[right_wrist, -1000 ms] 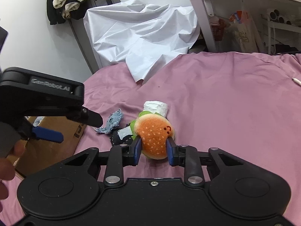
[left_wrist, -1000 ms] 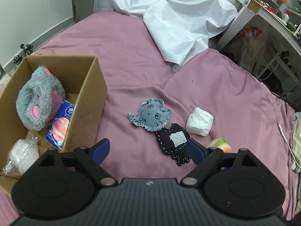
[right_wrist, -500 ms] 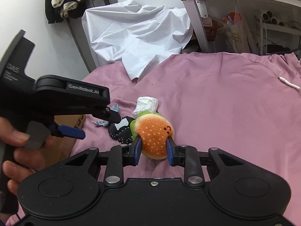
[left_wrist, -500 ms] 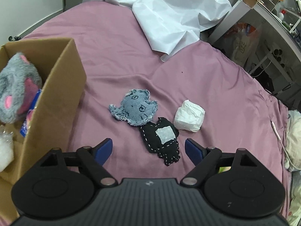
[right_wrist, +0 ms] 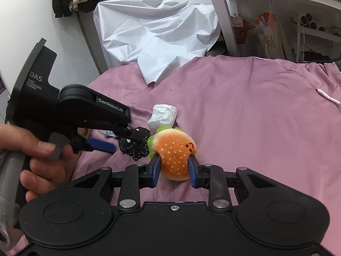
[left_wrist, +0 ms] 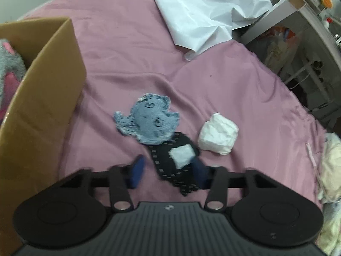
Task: Organize soft objects
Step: 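Grasp the black stitched plush with the left tool while the right tool holds the burger, then carry the black plush with the left tool while the right tool carries the burger to the box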
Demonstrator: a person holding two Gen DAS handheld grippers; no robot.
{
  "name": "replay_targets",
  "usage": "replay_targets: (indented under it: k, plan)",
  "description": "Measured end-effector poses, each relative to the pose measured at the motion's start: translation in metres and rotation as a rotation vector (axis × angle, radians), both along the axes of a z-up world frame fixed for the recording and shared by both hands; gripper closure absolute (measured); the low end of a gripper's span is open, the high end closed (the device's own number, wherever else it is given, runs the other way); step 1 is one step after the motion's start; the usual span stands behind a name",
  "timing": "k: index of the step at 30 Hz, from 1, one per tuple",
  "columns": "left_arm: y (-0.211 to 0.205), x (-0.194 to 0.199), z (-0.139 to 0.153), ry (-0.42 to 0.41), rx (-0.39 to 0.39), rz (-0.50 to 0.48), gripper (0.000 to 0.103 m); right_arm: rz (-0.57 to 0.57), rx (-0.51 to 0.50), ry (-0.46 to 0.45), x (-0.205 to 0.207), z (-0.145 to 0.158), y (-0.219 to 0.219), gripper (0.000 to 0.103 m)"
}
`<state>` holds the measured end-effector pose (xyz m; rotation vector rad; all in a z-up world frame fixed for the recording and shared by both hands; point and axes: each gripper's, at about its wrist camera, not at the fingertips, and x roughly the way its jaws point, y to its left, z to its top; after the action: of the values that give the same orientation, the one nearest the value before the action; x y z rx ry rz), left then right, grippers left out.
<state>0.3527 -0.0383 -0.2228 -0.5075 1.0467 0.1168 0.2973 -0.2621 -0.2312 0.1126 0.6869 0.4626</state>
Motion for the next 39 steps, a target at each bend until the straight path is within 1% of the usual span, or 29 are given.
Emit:
replay_targets:
  k: [1,3,6,10,14,24,32,39]
  plan:
    - [0.001,0.0,0.0,-0.002,-0.027,-0.008,0.074,-0.001,-0.001,0.0,0.0,0.0,0.001,0.076]
    - [0.001,-0.002,0.003,-0.008,-0.037,-0.011,0.079,-0.004,-0.002,-0.002,-0.001,0.002,0.001,0.076]
    - [0.002,-0.006,0.006,-0.016,-0.057,-0.014,0.081,-0.012,0.002,-0.003,-0.002,0.003,0.001,0.076]
    - [0.003,-0.014,0.018,-0.037,-0.066,-0.021,0.082,-0.031,0.017,-0.002,-0.004,0.007,-0.001,0.076]
    - [0.003,-0.021,0.035,-0.068,-0.058,-0.029,0.081,-0.045,0.034,-0.007,-0.006,0.013,0.001,0.076]
    - [0.01,-0.045,0.077,-0.148,-0.031,-0.06,0.081,-0.037,0.076,-0.062,-0.016,0.038,0.014,0.076]
    - [0.028,-0.064,0.1,-0.198,-0.031,-0.05,0.081,-0.024,0.088,-0.099,-0.023,0.055,0.027,0.076]
    - [0.056,-0.078,0.112,-0.23,-0.052,0.001,0.081,-0.008,0.098,-0.122,-0.027,0.067,0.042,0.076]
